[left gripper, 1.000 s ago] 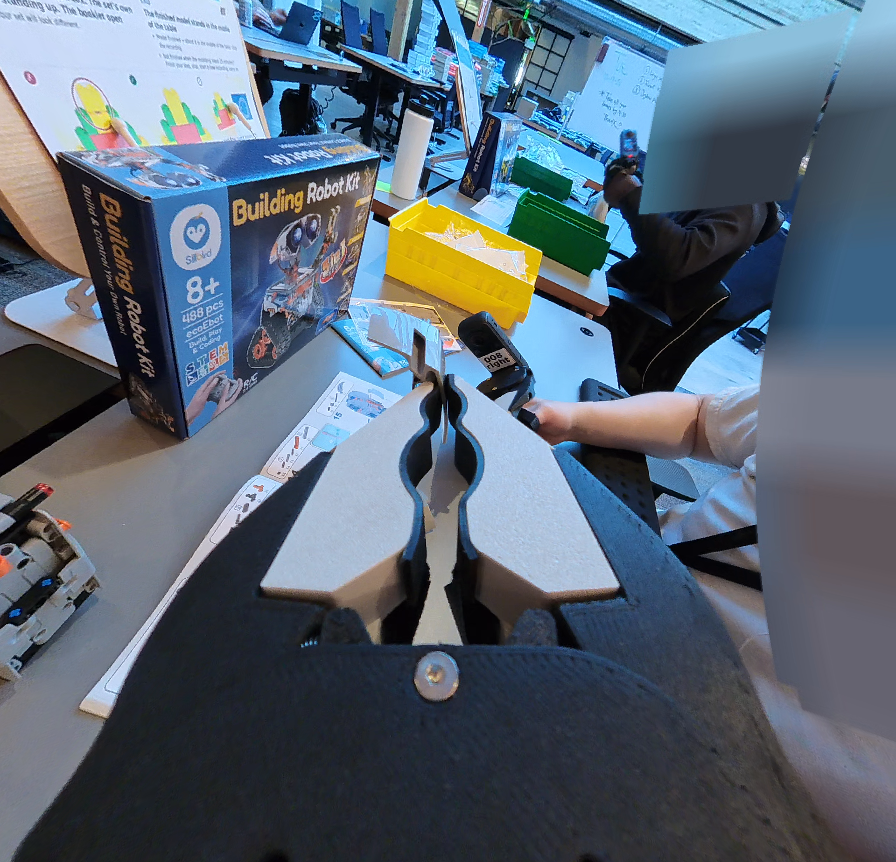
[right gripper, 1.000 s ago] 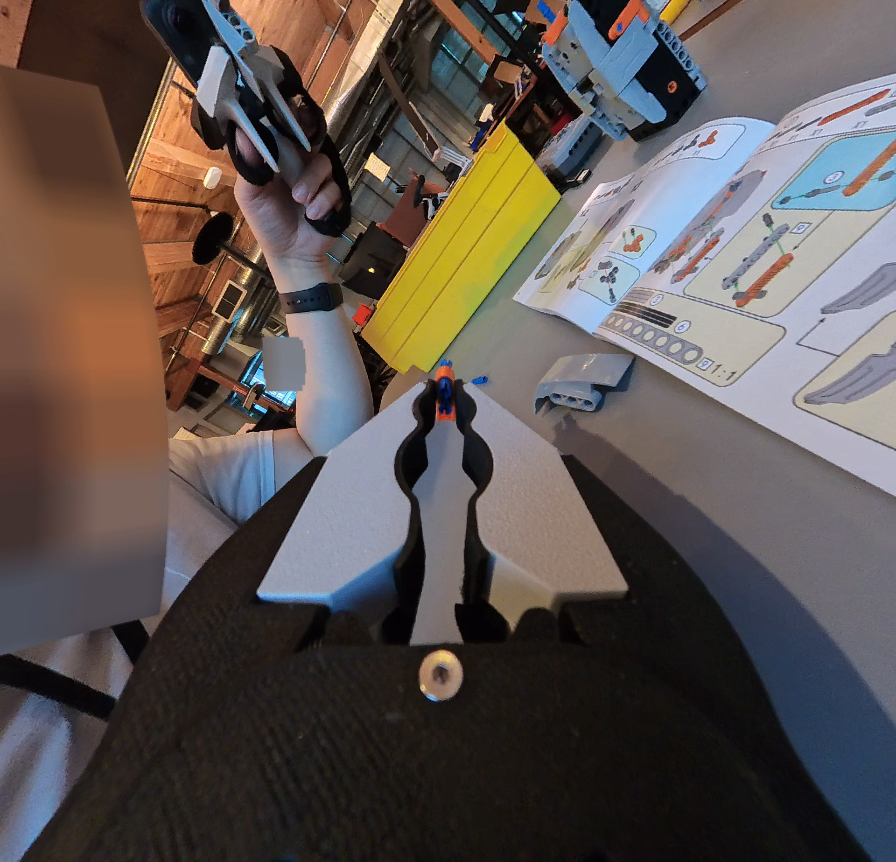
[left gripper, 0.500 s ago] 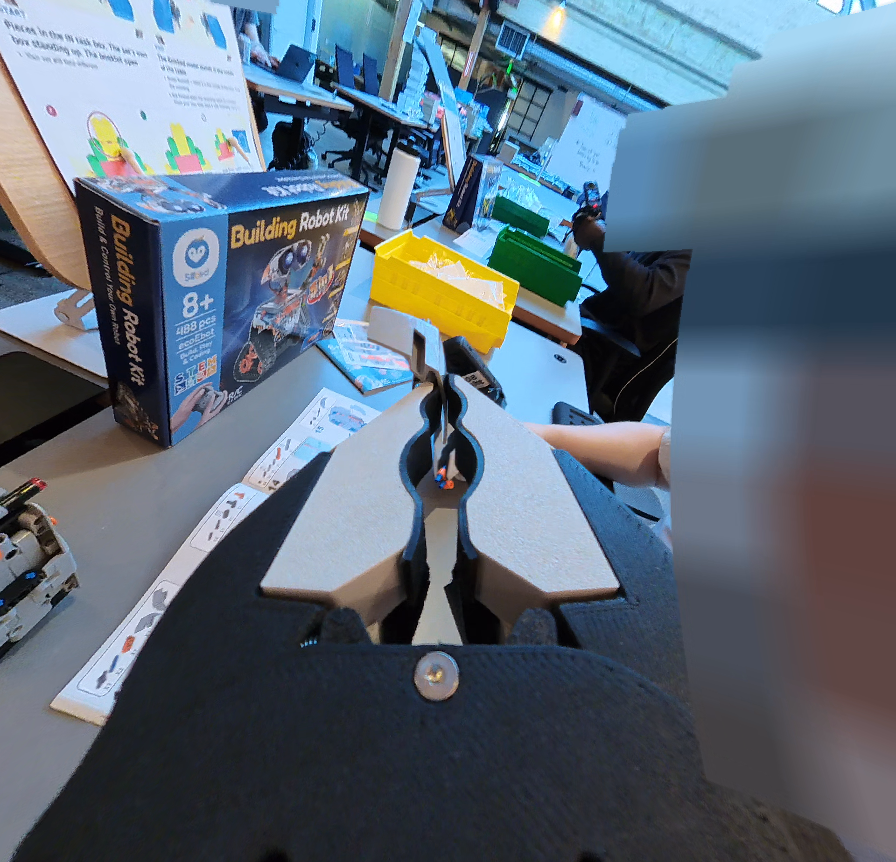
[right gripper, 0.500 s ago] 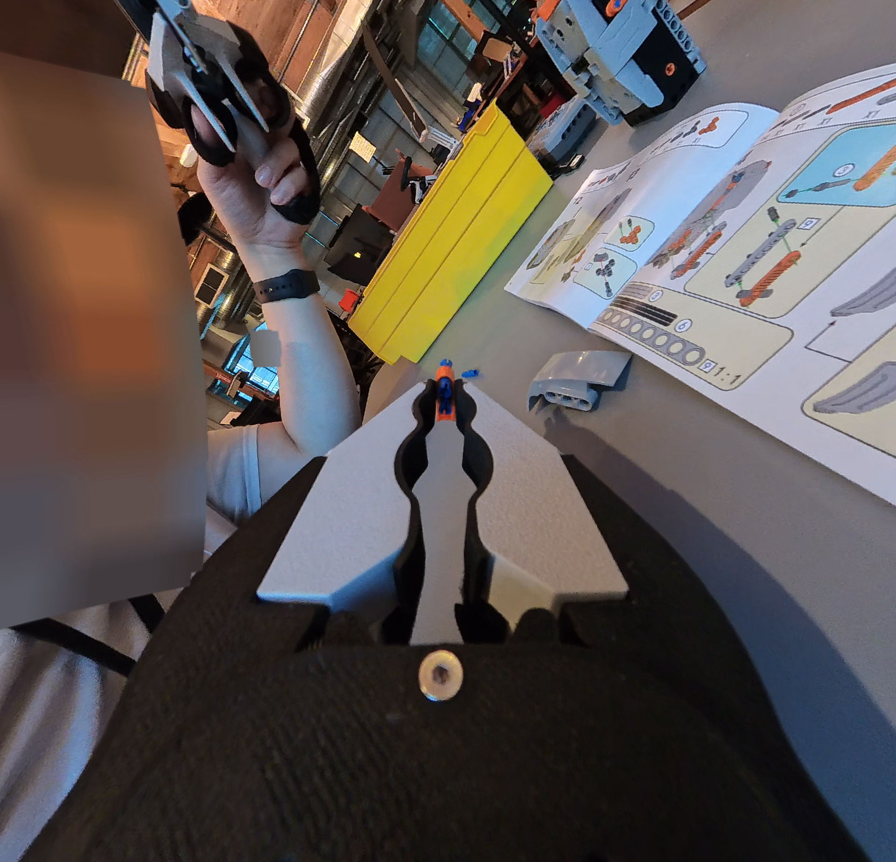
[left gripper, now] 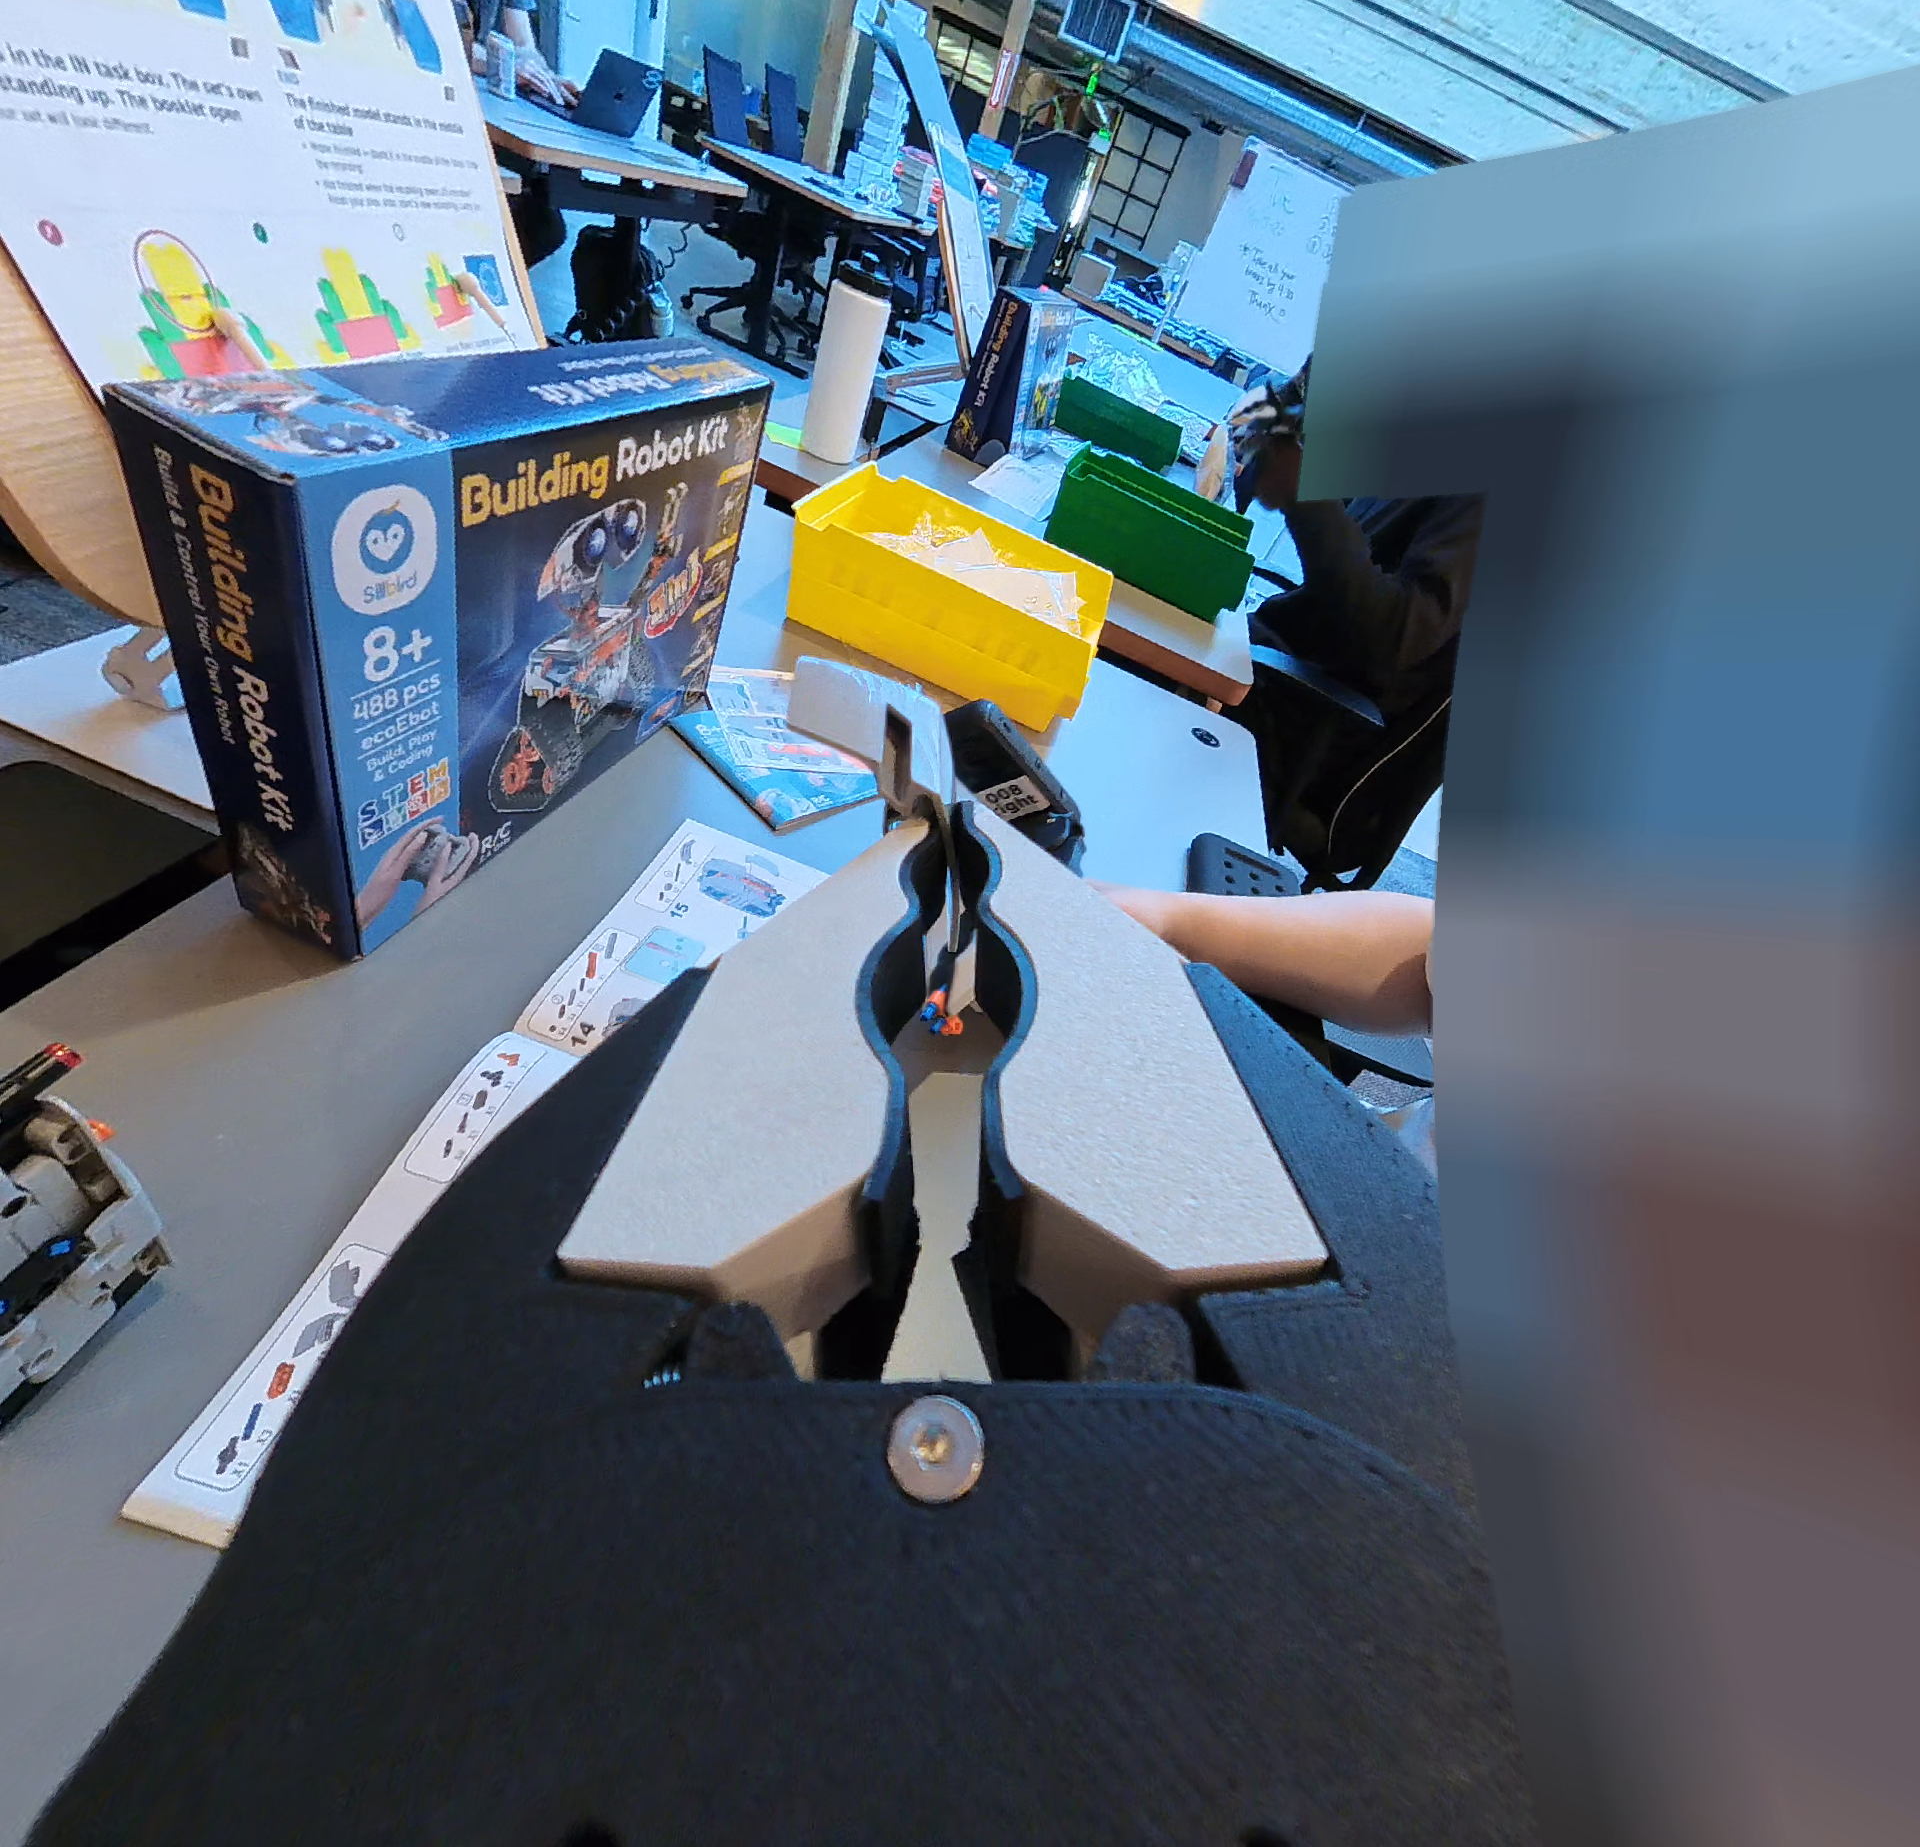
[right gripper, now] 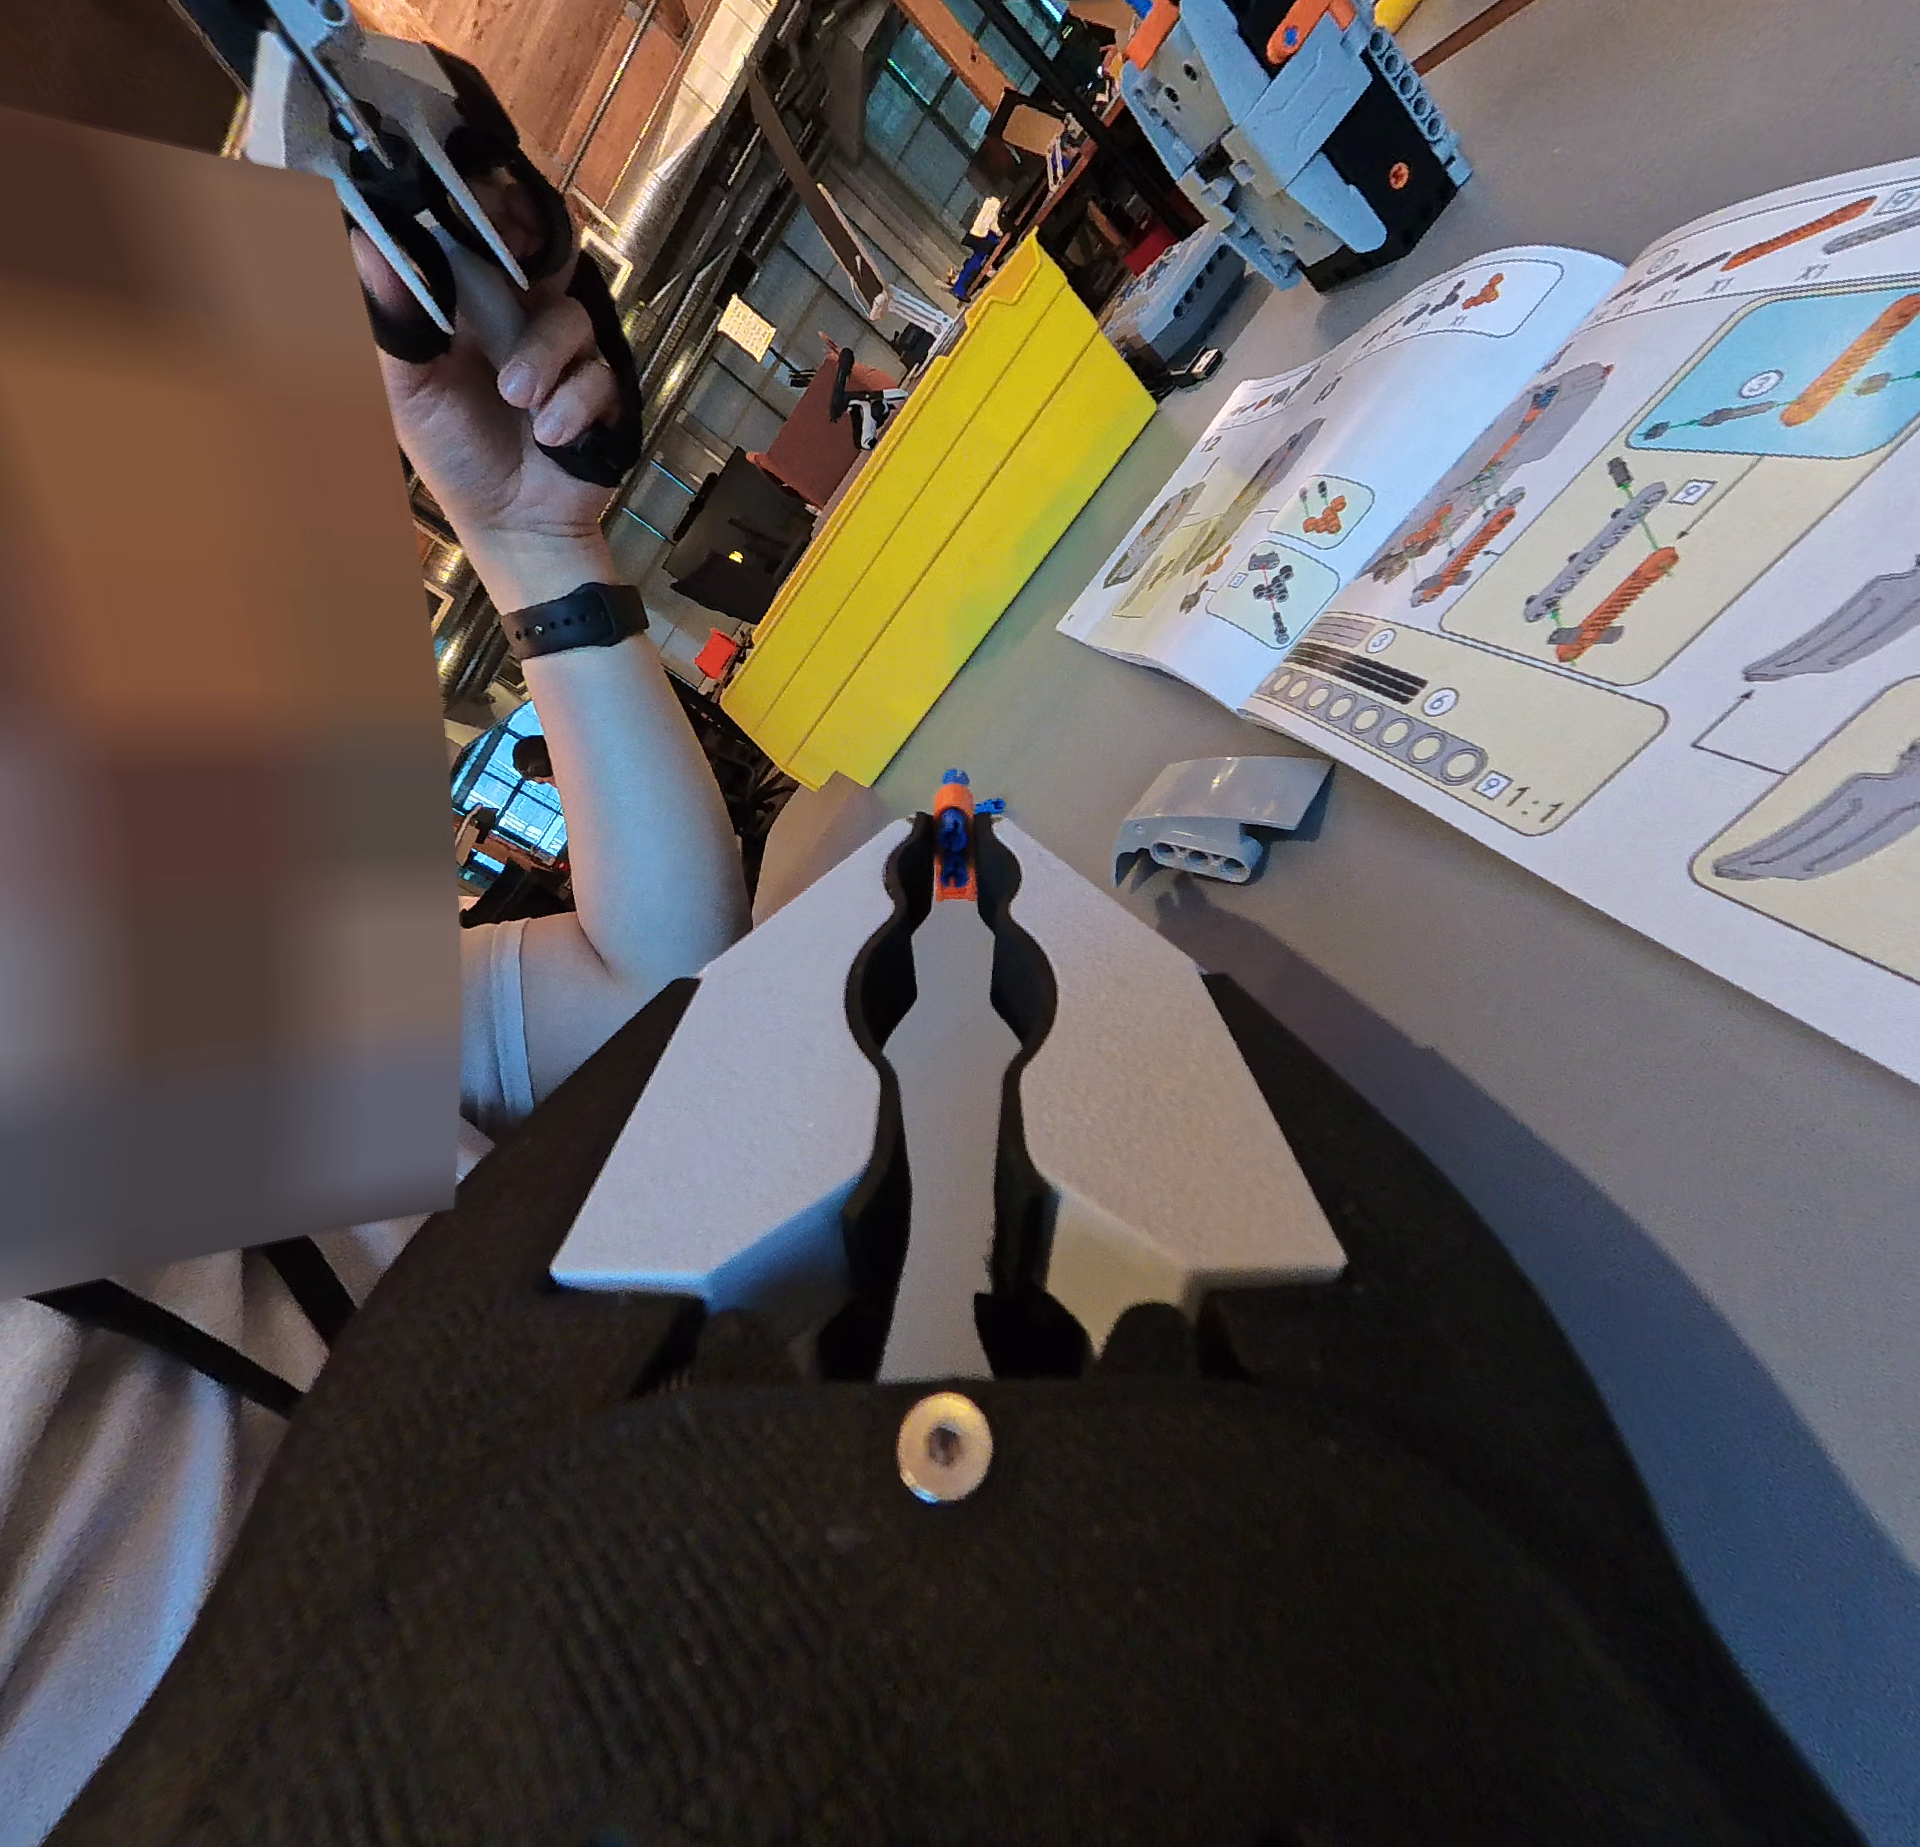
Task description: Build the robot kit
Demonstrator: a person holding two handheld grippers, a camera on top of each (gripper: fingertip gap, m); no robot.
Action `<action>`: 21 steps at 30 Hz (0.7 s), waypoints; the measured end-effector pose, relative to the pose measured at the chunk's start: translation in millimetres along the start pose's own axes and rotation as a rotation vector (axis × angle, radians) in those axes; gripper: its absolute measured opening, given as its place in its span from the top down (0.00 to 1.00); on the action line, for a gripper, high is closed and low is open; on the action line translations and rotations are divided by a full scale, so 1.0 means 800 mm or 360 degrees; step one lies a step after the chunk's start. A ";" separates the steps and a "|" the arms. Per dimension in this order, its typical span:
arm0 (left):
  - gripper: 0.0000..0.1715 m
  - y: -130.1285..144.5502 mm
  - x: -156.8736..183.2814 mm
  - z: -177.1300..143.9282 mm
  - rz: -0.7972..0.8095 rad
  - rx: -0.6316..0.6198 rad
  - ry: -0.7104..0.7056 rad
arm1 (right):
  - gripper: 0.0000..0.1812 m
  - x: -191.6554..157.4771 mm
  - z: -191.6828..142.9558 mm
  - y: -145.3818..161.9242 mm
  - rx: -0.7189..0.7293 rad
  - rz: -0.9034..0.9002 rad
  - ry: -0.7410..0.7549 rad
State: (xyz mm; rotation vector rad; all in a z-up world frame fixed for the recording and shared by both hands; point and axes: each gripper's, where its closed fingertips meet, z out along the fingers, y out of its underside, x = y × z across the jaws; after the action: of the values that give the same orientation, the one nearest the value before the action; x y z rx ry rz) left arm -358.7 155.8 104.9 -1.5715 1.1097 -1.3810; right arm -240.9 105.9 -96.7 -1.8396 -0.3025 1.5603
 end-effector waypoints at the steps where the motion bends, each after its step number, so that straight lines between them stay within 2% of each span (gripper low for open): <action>1: 1.00 -0.001 0.001 -0.001 0.0004 0.0006 0.0003 | 0.97 0.000 0.000 0.000 -0.0001 -0.0001 0.0001; 10: 1.00 -0.005 0.013 -0.006 0.0017 0.0025 0.0045 | 0.97 -0.004 0.000 0.002 -0.0015 -0.0011 -0.0037; 21: 1.00 -0.012 0.031 -0.015 0.0039 0.0061 0.0119 | 0.97 0.002 0.004 0.006 -0.0047 -0.0025 0.0038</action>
State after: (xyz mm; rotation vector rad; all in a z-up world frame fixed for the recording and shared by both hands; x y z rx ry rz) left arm -368.5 135.5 123.5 -1.4852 1.1367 -1.4470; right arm -244.4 104.6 -101.4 -1.8727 -0.3300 1.5298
